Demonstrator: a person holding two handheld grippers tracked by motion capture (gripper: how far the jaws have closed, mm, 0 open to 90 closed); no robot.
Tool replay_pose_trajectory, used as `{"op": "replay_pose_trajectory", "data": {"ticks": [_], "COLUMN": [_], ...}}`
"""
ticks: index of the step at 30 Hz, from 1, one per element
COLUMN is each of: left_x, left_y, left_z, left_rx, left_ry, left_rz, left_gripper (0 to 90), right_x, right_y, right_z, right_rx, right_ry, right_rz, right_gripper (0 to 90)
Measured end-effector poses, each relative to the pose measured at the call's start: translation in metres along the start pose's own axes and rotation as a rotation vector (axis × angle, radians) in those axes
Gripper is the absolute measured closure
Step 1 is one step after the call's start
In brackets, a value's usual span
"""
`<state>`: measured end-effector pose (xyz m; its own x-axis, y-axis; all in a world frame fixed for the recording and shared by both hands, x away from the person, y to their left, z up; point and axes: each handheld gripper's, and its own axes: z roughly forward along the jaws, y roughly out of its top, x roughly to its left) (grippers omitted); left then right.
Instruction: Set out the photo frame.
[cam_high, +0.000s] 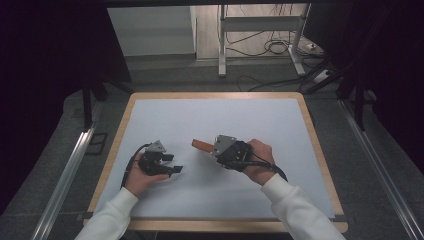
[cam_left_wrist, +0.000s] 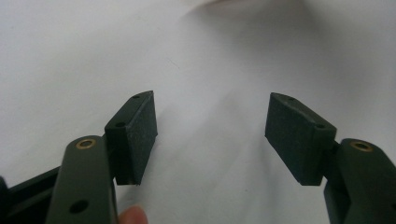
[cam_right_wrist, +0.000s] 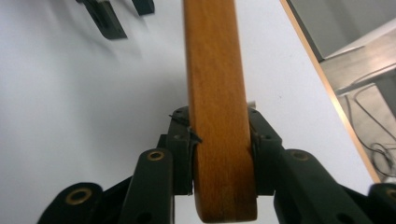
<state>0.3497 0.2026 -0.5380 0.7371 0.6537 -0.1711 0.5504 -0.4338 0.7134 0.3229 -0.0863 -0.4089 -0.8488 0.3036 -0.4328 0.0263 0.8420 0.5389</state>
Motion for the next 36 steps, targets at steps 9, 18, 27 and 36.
{"op": "replay_pose_trajectory", "data": {"ticks": [9,18,27,36], "left_x": [-0.001,0.0,-0.001,-0.001], "left_y": [0.0,0.0,0.0,0.0], "left_z": [0.0,0.001,0.002,0.002], "left_rx": [0.006,0.008,0.013,0.018], "left_ry": [-0.001,-0.005,-0.01,-0.013], "left_rz": [0.009,0.003,0.012,0.016], "left_gripper": [33.9,33.7,33.4,33.3], "right_x": [0.003,-0.012,-0.023,-0.033], "right_y": [0.002,-0.001,-0.003,-0.009], "right_z": [-0.017,-0.015,-0.009,-0.001], "right_rx": [-0.013,-0.032,-0.037,-0.032], "right_ry": [0.137,0.085,0.034,-0.028], "right_rz": [-0.011,0.05,0.109,0.137], "right_gripper": [69.2,63.5,52.7,48.6]}}
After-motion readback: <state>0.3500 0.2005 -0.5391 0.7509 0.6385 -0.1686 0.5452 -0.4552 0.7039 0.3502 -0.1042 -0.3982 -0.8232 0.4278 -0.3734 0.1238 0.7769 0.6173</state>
